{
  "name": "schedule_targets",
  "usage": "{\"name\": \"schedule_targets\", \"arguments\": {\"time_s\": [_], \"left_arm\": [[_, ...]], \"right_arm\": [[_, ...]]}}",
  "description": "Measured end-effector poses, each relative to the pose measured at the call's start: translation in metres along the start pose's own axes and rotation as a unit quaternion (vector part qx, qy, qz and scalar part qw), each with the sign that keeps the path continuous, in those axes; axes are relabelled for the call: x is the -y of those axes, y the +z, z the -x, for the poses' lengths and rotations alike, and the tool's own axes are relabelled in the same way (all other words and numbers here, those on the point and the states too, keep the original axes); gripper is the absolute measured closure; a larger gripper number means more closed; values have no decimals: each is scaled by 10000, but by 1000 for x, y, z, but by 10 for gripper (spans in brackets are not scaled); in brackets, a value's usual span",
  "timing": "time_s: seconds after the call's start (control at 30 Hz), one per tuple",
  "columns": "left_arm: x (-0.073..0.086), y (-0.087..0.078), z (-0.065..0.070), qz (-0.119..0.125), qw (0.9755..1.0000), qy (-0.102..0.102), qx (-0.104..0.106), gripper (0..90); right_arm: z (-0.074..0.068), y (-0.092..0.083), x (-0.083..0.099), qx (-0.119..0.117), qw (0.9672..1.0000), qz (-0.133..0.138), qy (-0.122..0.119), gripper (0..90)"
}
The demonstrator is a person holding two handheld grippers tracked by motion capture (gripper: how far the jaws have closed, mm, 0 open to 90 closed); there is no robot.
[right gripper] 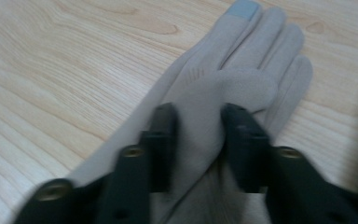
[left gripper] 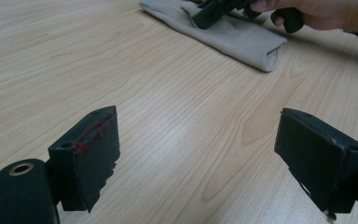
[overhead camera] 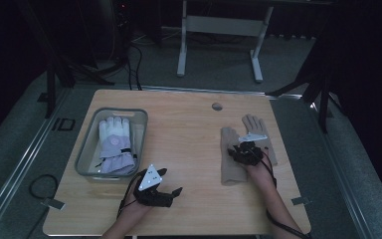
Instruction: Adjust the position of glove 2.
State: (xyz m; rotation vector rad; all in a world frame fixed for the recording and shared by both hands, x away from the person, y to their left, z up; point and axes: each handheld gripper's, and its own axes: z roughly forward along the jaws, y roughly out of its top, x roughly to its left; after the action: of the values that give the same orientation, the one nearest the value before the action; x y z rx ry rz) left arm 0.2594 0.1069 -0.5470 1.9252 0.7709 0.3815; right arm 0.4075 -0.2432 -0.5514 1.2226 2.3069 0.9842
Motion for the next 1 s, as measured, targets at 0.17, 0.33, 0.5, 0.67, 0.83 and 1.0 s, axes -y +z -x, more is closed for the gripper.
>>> {"name": "schedule_targets", "arguments": {"time_s": [0.17, 0.33, 0.5, 0.67, 0.83, 1.0], "left_arm": [[0, 1, 0, 1, 10000, 0, -6, 141], [-1, 0, -1, 50, 10000, -20, -36, 141], [-1, -1, -1, 109, 9999, -11, -61, 141], [1, 0, 0, 102, 9999, -7, -77, 141], [3, 2, 3, 107, 9999, 10, -57, 141], [3, 2, 4, 99, 9999, 26, -38, 141]], "right_arm": [[-15, -1, -4, 173, 9996, 4, 235, 780], [-31, -10, -15, 154, 9978, 259, 587, 785], [-55, -24, -35, 141, 9967, 529, 606, 785], [-76, -33, -51, 91, 9942, 711, 799, 784], [-92, -22, -53, 80, 9929, 637, 1001, 782], [-99, 4, -44, 135, 9947, 407, 938, 778]]}}
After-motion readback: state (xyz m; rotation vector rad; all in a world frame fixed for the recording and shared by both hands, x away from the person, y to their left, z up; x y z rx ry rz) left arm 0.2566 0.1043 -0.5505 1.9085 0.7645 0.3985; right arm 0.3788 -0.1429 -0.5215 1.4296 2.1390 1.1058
